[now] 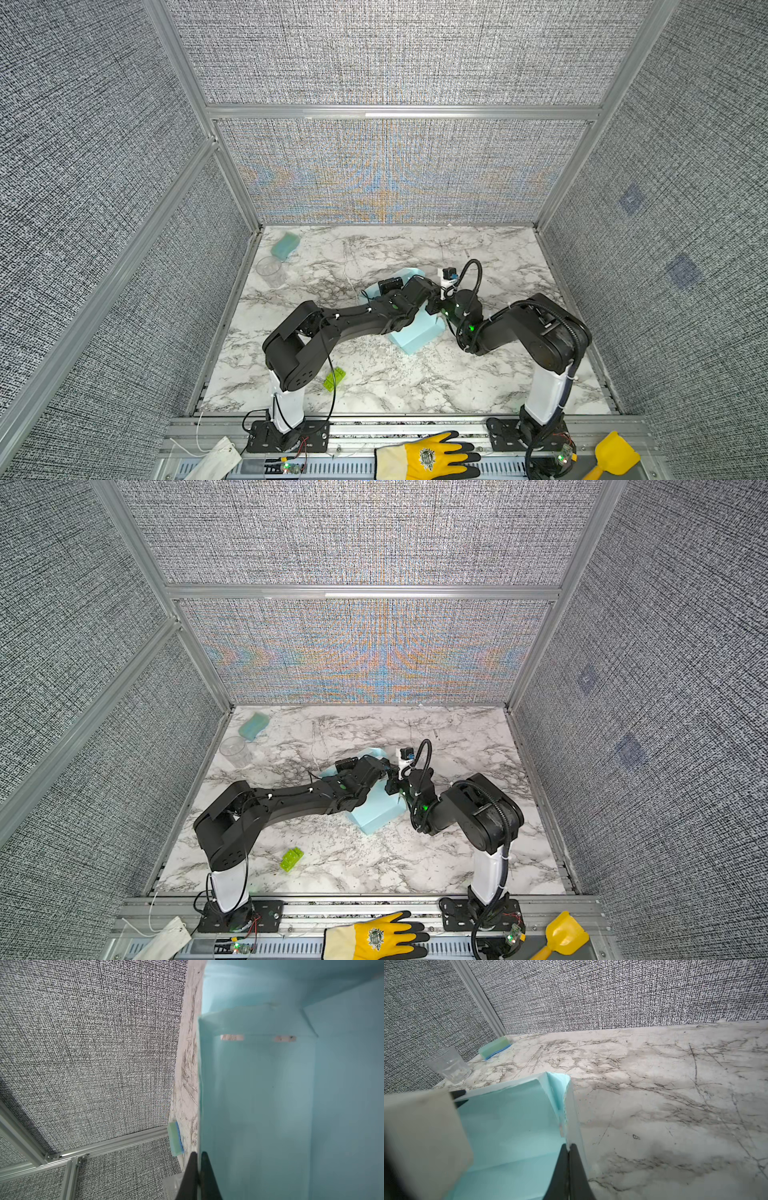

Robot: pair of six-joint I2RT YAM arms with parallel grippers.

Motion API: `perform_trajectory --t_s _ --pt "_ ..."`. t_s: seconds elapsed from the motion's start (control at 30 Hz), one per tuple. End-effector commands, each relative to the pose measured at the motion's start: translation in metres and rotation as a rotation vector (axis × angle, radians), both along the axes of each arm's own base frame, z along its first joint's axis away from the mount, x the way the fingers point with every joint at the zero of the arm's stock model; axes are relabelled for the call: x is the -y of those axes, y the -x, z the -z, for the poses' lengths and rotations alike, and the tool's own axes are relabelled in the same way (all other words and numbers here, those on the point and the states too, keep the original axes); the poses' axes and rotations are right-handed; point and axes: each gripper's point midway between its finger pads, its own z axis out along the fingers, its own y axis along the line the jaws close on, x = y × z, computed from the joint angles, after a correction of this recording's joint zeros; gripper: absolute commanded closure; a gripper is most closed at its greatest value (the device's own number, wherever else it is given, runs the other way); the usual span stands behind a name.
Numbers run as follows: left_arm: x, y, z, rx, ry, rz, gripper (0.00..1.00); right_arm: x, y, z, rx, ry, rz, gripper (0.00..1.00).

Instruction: Fold the paper box

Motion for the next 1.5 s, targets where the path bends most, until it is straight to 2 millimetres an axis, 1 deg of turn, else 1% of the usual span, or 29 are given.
perform_trajectory --t_s 0.0,0.2,0.33,0.5,0.67,0.77,0.83,0.93,1.0,1.1,1.17,1.23,1.33,1.47 --pt "0.001 0.001 0.004 -0.013 0.004 -0.002 1.0 -0.004 0.004 -0.02 0.058 -0.044 -0.012 1.0" --pt "0.0 0.002 0.003 -0.014 0.016 -0.007 1.0 -0.007 0.013 -0.021 0.058 -0.052 -0.026 1.0" --pt "-0.001 0.002 0.002 -0.011 0.027 -0.011 1.0 -0.014 0.018 -0.022 0.055 -0.075 -0.046 1.0" --pt "-0.001 0.003 -0.002 -0.01 0.046 -0.011 1.0 -0.022 0.021 -0.023 0.046 -0.106 -0.071 1.0" --pt "-0.004 0.004 -0.001 -0.013 0.049 -0.012 1.0 -0.028 0.024 -0.021 0.033 -0.117 -0.113 0.99" --pt "-0.005 0.004 -0.001 -0.012 0.058 -0.011 1.0 -0.025 0.024 -0.021 0.02 -0.137 -0.138 0.93" --pt "-0.006 0.005 -0.003 -0.007 0.064 -0.008 1.0 -0.021 0.026 -0.023 0.022 -0.152 -0.157 0.83" --pt "-0.008 0.005 -0.004 0.001 0.064 -0.004 1.0 -0.015 0.029 -0.026 0.013 -0.165 -0.211 0.65" --pt "-0.009 0.004 -0.005 0.01 0.061 -0.001 1.0 -0.009 0.031 -0.029 0.013 -0.165 -0.234 0.57" --pt "-0.01 0.003 -0.005 0.024 0.047 -0.002 1.0 0.008 0.03 -0.029 0.006 -0.169 -0.221 0.54" --pt "-0.011 0.002 -0.005 0.03 0.041 -0.003 1.0 0.021 0.023 -0.029 -0.01 -0.188 -0.202 0.54" --pt "-0.011 0.002 -0.005 0.038 0.031 -0.001 1.0 0.028 0.014 -0.024 -0.048 -0.194 -0.192 0.54" --pt "-0.011 0.002 -0.006 0.059 0.009 -0.002 1.0 0.027 0.003 -0.016 -0.084 -0.172 -0.206 0.54" --pt "-0.009 0.003 -0.011 0.092 -0.016 0.008 1.0 0.024 -0.008 -0.008 -0.122 -0.208 -0.248 0.54"
